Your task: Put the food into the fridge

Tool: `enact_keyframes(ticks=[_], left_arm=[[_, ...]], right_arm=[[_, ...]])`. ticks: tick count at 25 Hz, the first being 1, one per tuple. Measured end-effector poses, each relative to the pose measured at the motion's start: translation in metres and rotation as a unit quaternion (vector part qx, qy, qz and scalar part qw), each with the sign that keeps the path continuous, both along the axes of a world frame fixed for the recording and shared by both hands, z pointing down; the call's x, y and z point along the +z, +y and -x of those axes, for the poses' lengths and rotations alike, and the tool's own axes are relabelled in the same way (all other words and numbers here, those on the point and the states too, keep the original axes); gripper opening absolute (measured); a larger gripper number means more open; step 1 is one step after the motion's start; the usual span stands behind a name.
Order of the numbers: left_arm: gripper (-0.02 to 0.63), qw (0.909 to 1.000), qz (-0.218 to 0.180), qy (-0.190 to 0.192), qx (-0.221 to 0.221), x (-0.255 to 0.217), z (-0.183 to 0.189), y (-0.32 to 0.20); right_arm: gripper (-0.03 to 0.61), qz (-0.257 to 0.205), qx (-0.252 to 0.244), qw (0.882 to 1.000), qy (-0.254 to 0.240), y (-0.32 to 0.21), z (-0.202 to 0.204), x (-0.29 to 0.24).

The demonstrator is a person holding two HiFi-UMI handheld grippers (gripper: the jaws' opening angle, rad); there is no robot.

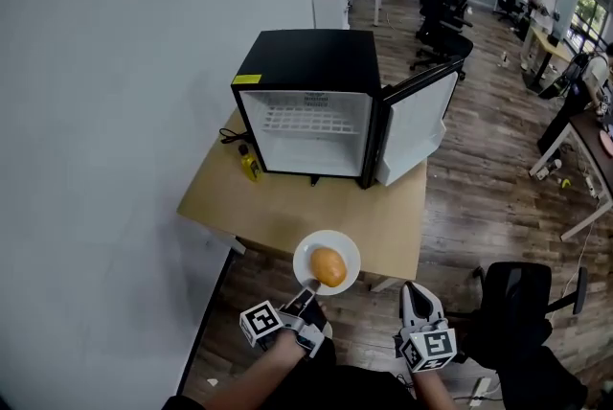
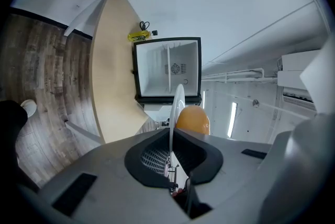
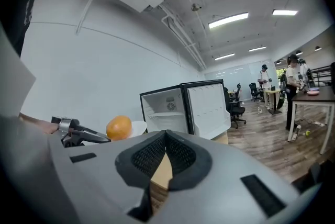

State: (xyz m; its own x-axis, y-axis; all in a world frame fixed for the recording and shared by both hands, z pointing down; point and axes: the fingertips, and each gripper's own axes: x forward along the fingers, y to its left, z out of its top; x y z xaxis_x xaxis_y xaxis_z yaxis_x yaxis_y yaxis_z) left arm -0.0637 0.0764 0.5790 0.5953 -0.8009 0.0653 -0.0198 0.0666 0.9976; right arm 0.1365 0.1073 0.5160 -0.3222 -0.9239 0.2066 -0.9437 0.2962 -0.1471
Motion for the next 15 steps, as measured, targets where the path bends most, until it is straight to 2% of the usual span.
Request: enact_keyframes(ticks=[8, 12, 15], left_arm=[[0.021, 0.9989, 0.012, -0.04, 0.02, 0.014, 0.037, -0.059], [0.021, 0.9993, 0.002, -0.028, 0.026, 0.015, 0.038, -0.083], [0.021, 0.9995, 0.009, -0.021, 0.02, 0.02, 0.04, -0.099]], right_arm=[[0.06, -0.004, 0.009, 1.0, 0.009, -0.059, 0.033, -0.002], [0.06, -0.014, 0.015, 1.0, 0.004, -0.078, 0.042, -0.016], [0.06, -0.026, 0.008, 0.999, 0.037, -0.093, 0.051, -0.02]])
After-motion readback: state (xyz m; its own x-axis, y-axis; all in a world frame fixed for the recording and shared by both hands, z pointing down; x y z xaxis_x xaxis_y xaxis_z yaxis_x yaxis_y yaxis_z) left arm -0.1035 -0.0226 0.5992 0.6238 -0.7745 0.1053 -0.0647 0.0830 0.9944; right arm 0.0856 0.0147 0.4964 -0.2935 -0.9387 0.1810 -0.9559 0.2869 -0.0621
